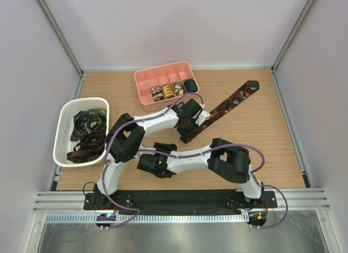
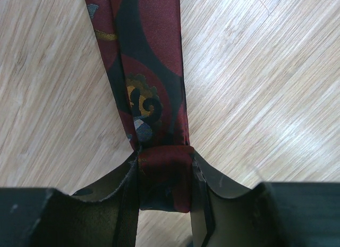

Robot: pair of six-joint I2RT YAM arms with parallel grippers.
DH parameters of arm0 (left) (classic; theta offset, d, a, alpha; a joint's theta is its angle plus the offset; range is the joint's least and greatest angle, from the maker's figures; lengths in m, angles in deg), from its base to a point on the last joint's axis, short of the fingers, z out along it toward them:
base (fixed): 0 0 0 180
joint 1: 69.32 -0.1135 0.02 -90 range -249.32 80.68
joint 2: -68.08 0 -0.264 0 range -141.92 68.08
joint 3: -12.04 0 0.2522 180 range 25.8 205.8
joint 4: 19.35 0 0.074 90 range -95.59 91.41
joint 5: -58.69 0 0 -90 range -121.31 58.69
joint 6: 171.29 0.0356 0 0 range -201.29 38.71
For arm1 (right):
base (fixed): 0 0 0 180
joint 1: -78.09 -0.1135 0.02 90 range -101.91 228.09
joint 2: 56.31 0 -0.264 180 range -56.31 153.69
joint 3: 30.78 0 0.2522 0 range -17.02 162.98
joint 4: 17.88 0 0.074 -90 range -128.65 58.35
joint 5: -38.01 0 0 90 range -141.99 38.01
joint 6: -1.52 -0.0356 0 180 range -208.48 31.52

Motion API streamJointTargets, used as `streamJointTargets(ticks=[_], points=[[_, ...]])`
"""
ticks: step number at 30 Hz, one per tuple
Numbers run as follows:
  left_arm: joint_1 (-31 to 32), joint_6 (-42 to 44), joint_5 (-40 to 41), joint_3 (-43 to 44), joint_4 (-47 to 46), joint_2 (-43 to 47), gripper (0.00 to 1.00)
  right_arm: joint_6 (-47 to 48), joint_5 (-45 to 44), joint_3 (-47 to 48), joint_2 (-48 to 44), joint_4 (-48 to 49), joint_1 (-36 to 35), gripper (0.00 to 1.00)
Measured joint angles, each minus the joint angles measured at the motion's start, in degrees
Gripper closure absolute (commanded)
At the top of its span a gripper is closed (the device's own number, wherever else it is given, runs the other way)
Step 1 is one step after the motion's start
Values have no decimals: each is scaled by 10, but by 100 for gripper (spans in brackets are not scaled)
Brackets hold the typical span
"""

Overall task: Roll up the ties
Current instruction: Roll the tie

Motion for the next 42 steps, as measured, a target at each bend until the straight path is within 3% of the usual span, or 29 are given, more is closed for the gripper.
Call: streamJointTargets(ticks=[12, 33, 39, 42], points=[[-5, -15, -11, 35, 62, -17, 64, 6, -62, 33, 53, -46, 47, 39], [-8, -32, -32, 113, 186, -62, 62, 4, -127, 60, 106, -83, 55, 42], [-8, -35, -33, 119, 192, -67, 61, -20, -132, 75, 124, -107, 59, 70], [-8, -39, -33, 120, 192, -67, 61, -33, -134, 81, 131, -117, 61, 74]])
